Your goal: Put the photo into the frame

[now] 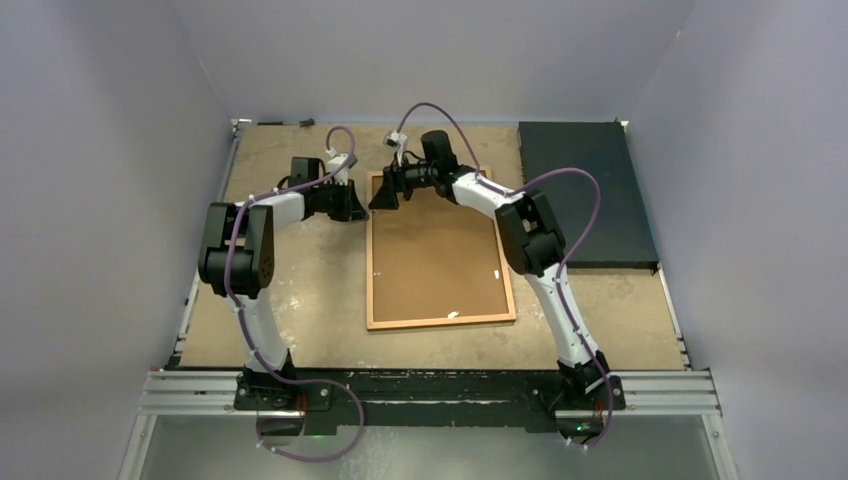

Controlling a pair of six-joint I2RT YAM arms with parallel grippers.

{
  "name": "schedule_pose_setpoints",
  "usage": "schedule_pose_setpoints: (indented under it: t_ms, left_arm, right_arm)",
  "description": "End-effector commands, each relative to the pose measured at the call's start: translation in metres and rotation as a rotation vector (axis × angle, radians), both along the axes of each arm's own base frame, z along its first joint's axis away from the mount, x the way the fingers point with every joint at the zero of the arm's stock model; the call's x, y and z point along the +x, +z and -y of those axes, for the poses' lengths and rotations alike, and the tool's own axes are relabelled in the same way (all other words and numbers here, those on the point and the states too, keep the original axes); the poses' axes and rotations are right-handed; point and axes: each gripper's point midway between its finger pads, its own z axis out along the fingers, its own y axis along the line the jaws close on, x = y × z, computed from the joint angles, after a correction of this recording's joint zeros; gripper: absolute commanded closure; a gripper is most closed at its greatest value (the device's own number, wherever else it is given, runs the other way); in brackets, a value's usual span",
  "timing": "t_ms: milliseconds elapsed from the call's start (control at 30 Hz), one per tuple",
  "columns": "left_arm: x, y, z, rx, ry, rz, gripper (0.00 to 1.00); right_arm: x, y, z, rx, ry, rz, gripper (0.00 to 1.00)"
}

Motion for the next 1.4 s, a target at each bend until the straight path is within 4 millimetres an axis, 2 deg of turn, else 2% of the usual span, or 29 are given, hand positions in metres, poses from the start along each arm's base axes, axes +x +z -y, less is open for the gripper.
schedule_pose_setpoints:
  t_ms: [0,600,1367]
  left_arm:
    - [-0.011,-0.023,-0.01,0.066,0.001,-0.042,1.0]
    - [-0.011,-0.024,-0.01,0.07,0.002,-0.048,1.0]
    - [-0.009,-0.021,-0.011,0.075,0.008,-0.041,1.0]
  right_arm:
    - [0.0,-0.012,-0.004,-0.018,0.036,0.019,0.2]
    - [-0.024,-0.037,-0.017,-0.077,0.111,0.036,0.22]
    - [-0.057,-0.022,-0.016,-0.026,0.181,-0.036,0.27]
